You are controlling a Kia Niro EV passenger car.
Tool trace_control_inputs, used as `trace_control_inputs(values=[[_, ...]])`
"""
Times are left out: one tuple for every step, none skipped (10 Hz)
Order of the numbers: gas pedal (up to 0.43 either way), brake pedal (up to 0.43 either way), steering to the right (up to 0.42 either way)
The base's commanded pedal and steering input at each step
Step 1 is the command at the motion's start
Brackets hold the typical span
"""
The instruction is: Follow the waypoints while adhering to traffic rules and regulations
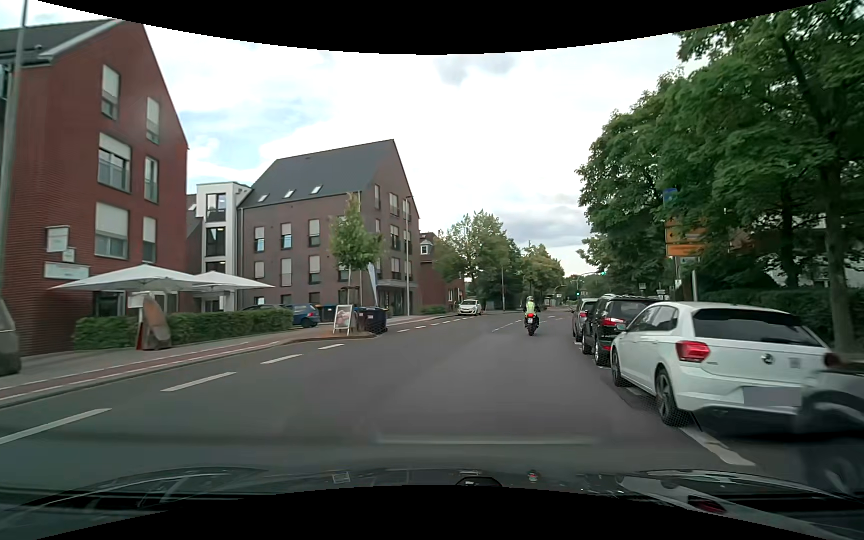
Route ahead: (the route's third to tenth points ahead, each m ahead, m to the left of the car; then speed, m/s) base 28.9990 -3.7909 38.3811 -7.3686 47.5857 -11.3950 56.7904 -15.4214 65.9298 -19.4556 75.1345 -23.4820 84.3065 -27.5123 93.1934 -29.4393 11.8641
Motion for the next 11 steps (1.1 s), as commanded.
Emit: trace_control_inputs(values=[[0.118,0.000,0.067],[0.020,0.000,0.067],[0.000,0.000,0.064],[0.000,0.000,0.057],[0.000,0.000,0.051],[0.000,0.000,0.047],[0.008,0.000,0.046],[0.047,0.000,0.046],[0.059,0.000,0.046],[0.067,0.000,0.046],[0.087,0.000,0.047]])
